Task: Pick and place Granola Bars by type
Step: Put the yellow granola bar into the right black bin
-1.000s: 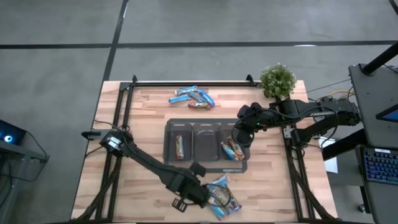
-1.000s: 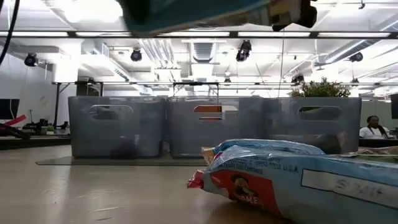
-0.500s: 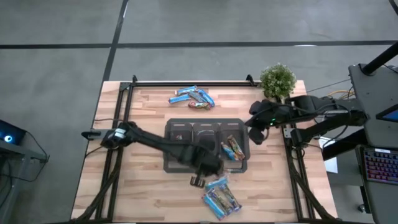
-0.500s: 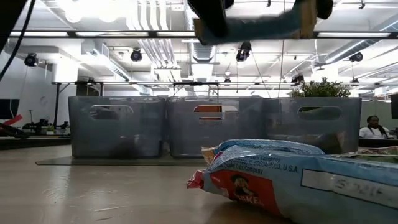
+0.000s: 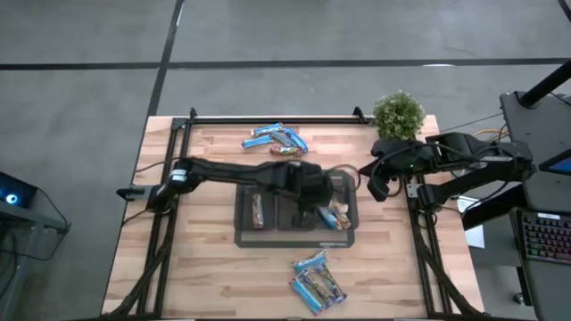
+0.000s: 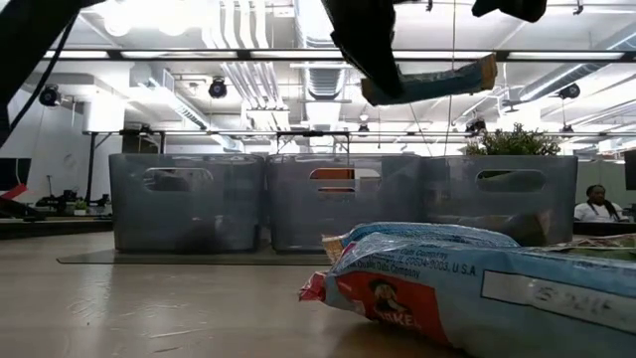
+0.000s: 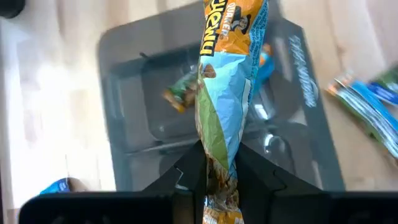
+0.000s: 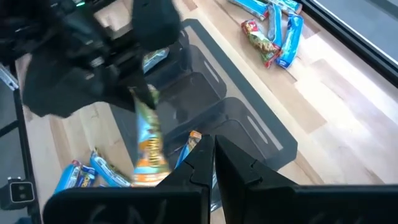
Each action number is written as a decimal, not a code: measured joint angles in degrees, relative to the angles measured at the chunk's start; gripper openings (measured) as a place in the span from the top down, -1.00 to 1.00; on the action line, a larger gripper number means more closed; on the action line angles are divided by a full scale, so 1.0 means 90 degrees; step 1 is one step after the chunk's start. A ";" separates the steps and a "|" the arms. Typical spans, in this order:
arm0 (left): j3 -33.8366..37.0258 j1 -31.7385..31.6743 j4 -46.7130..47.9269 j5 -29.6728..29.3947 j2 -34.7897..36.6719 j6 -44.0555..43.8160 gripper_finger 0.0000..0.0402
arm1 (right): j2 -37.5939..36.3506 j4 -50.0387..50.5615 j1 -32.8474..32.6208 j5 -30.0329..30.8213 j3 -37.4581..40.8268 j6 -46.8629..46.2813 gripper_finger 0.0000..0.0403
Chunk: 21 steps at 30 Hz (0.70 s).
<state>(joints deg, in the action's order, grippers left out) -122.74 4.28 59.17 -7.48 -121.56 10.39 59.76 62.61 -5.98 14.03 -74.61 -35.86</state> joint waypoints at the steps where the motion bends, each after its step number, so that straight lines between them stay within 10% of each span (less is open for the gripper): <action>1: 0.0000 -0.0079 -0.0074 0.0117 0.0000 -0.0075 0.74 | 0.0020 0.0002 0.0002 0.0007 0.0000 -0.0002 0.96; 21: 0.0016 -0.0579 -0.1008 0.1633 0.0000 -0.4168 0.74 | -0.0153 0.0038 0.0000 -0.0232 -0.0015 0.0051 0.96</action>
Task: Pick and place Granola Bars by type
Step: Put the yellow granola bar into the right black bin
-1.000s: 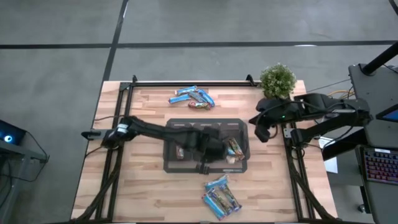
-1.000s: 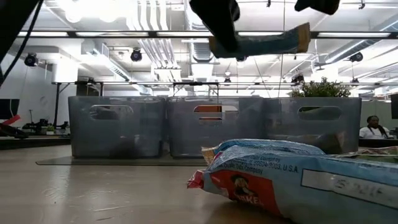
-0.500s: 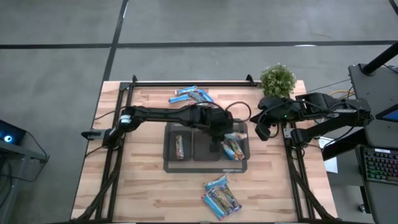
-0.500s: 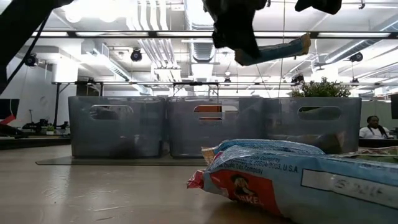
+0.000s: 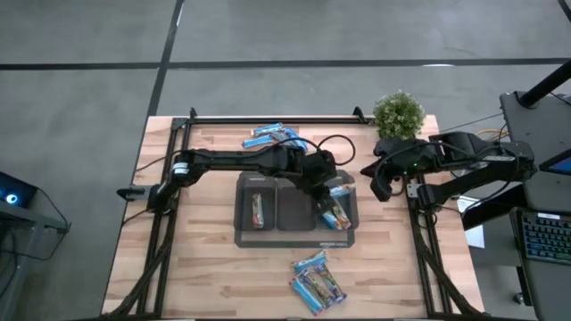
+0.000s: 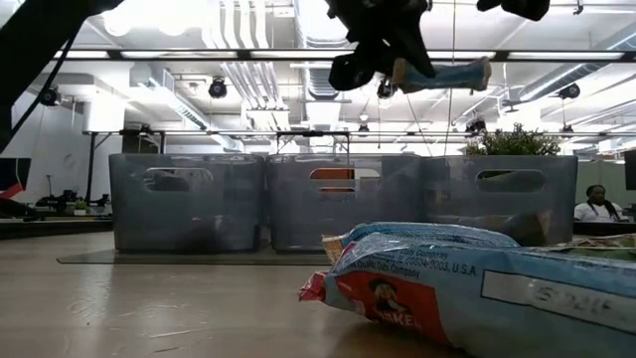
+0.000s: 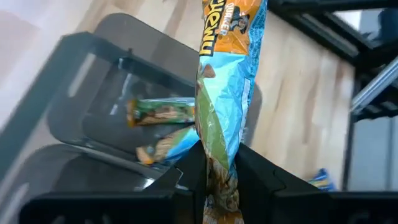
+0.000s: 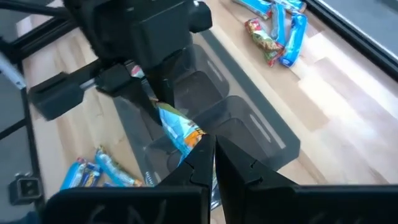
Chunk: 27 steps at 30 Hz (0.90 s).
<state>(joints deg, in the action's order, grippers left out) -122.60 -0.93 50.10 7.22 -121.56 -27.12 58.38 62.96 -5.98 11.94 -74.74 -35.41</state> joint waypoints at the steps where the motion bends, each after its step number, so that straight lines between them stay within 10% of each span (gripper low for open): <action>1: 0.0001 0.0000 -0.0045 0.0066 0.0000 -0.0072 0.74 | -0.0042 0.0005 0.0000 -0.0131 -0.0024 0.0053 0.96; 27: 0.1164 -0.0014 -0.2439 0.0023 -0.0002 -0.3151 0.74 | -0.1436 0.0008 -0.0865 -0.0332 -0.0132 0.0205 0.96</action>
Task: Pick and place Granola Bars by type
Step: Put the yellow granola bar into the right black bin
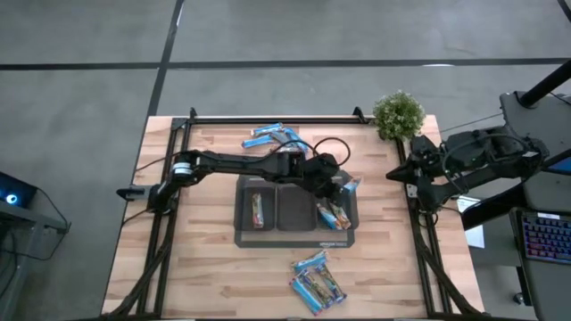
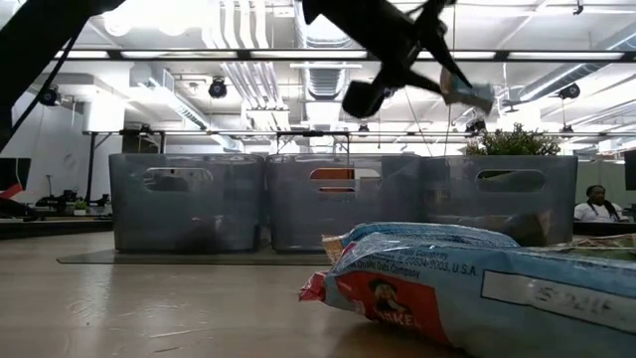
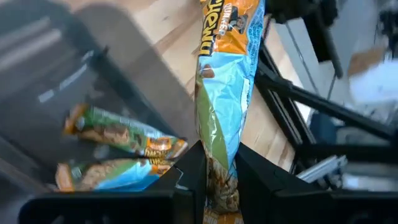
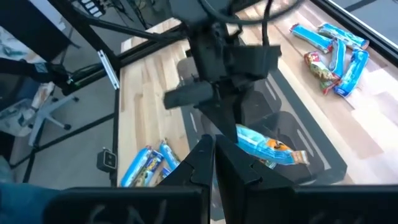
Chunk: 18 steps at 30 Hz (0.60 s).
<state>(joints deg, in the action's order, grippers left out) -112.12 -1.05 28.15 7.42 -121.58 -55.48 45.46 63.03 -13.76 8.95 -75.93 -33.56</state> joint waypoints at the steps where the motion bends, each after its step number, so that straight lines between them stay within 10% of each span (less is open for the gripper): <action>1: 0.0134 0.0001 -0.0175 0.0000 0.0000 -0.0272 0.74 | -0.0001 0.0019 0.0000 0.0000 0.0007 0.0025 0.96; 18: 0.1118 0.0407 -0.1510 -0.0875 -0.0002 -0.2737 0.74 | 0.0034 0.0028 0.0000 0.0118 0.0035 0.0159 0.96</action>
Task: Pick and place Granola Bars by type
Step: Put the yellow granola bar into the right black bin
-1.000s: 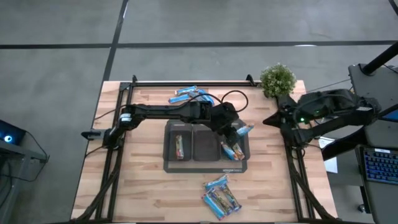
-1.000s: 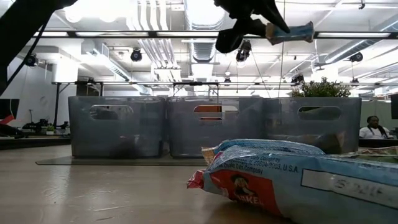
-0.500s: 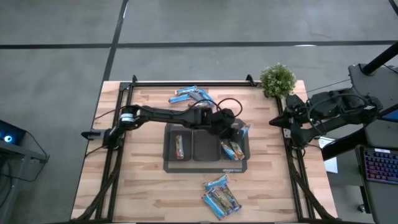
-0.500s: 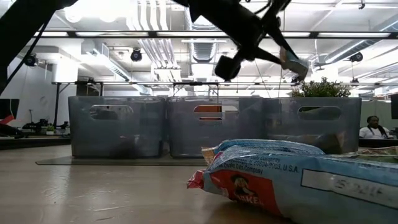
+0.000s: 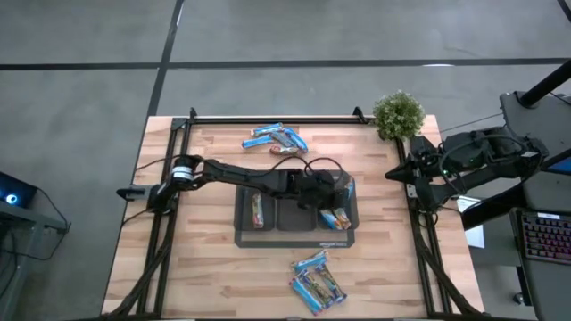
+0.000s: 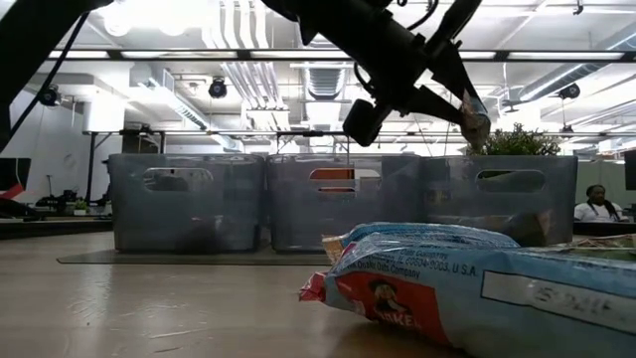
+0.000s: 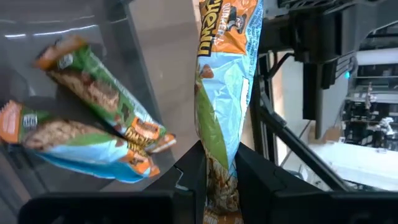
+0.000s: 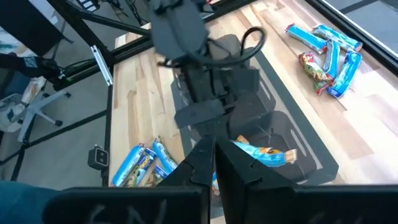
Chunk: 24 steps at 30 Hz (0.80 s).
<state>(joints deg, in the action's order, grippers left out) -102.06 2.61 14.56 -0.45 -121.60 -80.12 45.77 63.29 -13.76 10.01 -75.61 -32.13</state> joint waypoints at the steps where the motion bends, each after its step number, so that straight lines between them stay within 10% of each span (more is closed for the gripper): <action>1: -0.0002 0.0039 0.0013 -0.0045 0.0000 -0.0014 0.74 | 0.0003 0.0002 0.0000 0.0033 0.0000 0.0013 0.96; 24: 0.0156 0.0430 0.0246 -0.1890 0.0187 -0.1624 0.74 | -0.0002 0.0002 0.0000 0.0063 0.0000 0.0030 0.96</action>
<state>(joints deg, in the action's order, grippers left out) -100.66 6.48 16.78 -17.46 -119.92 -94.73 45.76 63.31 -13.76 10.58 -75.61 -31.86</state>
